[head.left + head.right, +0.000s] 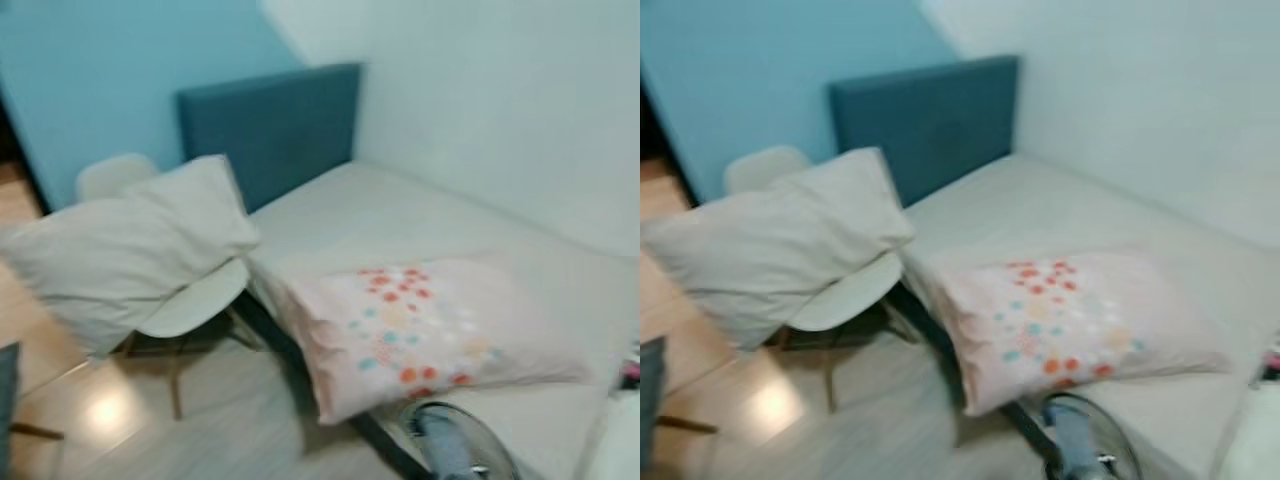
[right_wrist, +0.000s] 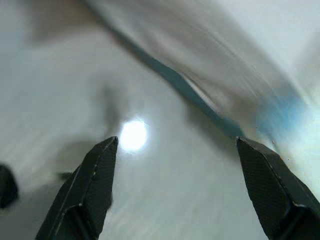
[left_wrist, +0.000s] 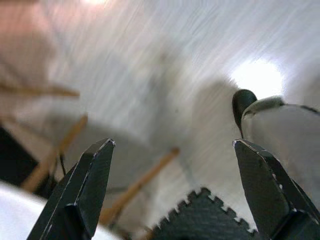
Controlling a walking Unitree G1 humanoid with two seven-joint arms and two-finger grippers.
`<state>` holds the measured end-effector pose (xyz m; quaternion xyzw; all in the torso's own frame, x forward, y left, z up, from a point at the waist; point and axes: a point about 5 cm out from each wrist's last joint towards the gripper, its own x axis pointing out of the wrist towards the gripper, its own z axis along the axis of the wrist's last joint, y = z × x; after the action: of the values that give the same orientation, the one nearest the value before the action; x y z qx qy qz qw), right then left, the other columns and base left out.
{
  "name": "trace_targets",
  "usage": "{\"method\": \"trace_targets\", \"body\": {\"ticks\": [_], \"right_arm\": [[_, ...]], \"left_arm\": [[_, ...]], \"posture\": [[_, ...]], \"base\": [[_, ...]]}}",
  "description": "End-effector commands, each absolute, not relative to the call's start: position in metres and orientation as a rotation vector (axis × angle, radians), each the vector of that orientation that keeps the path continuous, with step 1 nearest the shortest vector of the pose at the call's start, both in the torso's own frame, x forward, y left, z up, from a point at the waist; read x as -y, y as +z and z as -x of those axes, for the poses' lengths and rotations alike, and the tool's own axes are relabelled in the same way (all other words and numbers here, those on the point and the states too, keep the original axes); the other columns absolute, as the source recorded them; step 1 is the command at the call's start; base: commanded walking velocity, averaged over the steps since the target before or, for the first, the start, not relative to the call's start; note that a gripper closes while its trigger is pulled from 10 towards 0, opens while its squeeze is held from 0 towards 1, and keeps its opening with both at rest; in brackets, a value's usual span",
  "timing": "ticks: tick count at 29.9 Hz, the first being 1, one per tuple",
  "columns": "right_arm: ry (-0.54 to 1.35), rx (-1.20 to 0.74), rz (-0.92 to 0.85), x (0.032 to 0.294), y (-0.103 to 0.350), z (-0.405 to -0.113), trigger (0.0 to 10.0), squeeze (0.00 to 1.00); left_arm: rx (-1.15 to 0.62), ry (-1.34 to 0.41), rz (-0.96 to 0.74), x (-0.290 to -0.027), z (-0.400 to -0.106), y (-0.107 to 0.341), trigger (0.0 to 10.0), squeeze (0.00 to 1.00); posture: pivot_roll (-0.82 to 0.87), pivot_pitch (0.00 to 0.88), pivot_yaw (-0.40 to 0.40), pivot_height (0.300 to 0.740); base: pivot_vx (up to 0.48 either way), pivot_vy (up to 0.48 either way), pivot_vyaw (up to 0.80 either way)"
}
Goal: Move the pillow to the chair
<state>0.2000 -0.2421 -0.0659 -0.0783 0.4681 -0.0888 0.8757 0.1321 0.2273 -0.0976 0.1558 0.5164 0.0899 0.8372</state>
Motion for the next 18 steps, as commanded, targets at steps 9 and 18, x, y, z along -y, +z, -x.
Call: {"method": "trace_targets", "body": {"ticks": [9,18], "right_arm": [[-0.169,-0.792,-0.098,0.221,-0.045,-0.241,10.0,0.00],[-0.060,-0.665,-0.335,0.197,-0.031,-0.263,10.0,0.00]], "left_arm": [[-1.080,0.144,-0.339,-0.222,-0.137,-0.097,10.0,0.00],[-1.083,0.136,-0.358,-0.222,-0.137,-0.097,10.0,0.00]], "posture": [[-0.12,0.000,-0.049,0.740],[-0.13,0.000,-0.046,0.740]], "base": [[0.208,0.000,-0.24],[0.375,0.000,0.00]]}}
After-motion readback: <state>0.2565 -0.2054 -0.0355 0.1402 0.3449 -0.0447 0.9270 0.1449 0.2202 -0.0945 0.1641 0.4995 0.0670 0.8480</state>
